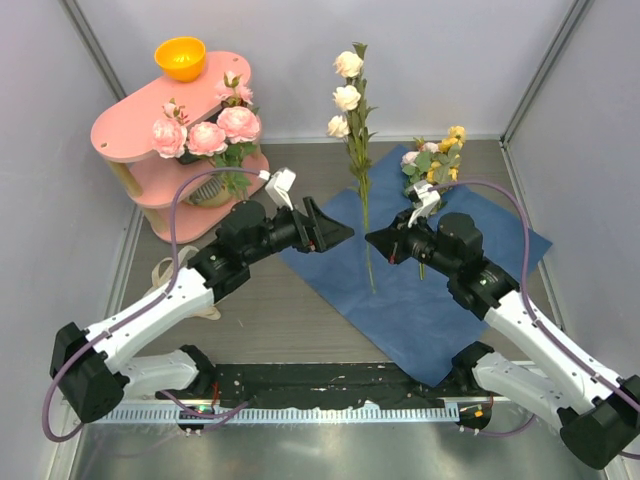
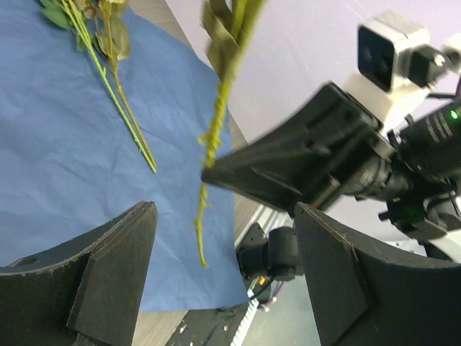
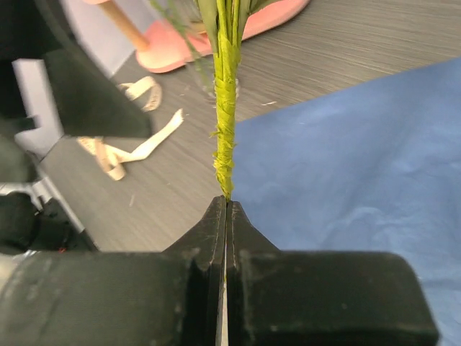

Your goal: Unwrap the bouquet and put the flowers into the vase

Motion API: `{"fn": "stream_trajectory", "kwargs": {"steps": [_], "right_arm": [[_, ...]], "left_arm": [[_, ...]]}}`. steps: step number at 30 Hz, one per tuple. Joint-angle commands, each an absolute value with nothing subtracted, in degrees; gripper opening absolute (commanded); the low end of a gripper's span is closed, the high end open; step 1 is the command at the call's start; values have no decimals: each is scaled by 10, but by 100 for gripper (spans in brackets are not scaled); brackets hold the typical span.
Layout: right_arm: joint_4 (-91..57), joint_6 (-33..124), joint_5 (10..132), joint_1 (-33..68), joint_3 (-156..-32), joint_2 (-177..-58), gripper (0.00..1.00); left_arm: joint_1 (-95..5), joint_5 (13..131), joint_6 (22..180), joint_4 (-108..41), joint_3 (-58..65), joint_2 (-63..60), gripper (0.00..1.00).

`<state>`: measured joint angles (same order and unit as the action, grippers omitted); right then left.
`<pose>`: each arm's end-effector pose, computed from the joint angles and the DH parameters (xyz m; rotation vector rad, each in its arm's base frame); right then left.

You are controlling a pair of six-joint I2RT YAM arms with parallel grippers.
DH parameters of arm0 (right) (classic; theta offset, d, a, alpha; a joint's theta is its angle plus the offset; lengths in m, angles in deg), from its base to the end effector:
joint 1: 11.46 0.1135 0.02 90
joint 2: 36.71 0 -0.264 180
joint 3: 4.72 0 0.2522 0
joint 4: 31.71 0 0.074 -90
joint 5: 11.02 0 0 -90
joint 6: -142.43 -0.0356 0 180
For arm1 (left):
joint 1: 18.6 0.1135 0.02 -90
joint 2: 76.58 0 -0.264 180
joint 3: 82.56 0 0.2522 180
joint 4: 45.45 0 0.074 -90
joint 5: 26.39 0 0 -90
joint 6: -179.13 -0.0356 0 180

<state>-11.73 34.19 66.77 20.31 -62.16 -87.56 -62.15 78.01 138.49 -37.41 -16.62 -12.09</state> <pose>0.1743 0.1168 0.3220 -0.3768 1.8365 0.8048 0.1868 -0.1898 0.3457 0.1164 1.8936 -1.3818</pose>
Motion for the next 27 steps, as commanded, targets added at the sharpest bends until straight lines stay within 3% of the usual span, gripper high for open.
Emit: {"fn": "stream_trajectory", "kwargs": {"steps": [1,6,10,13,15,19,27], "right_arm": [[-157,340,565,204,-618,-842,1],[-152,347,553,204,-615,-832,1],[-167,347,540,205,-610,-829,1],[-170,349,535,204,-608,-827,1],[-172,350,531,205,-608,-825,1],[-173,352,528,206,-607,-823,1],[-171,357,523,213,-608,-823,1]], "left_arm": [[-623,750,1355,-422,-112,-95,81],[-622,742,1297,-377,-40,-64,73],[-621,745,1270,-354,0,-48,82],[-617,742,1260,-322,30,-34,82],[-611,743,1260,-304,47,-27,77],[-604,757,1260,-296,62,-15,59],[-596,768,1236,-294,72,-15,35]]}}
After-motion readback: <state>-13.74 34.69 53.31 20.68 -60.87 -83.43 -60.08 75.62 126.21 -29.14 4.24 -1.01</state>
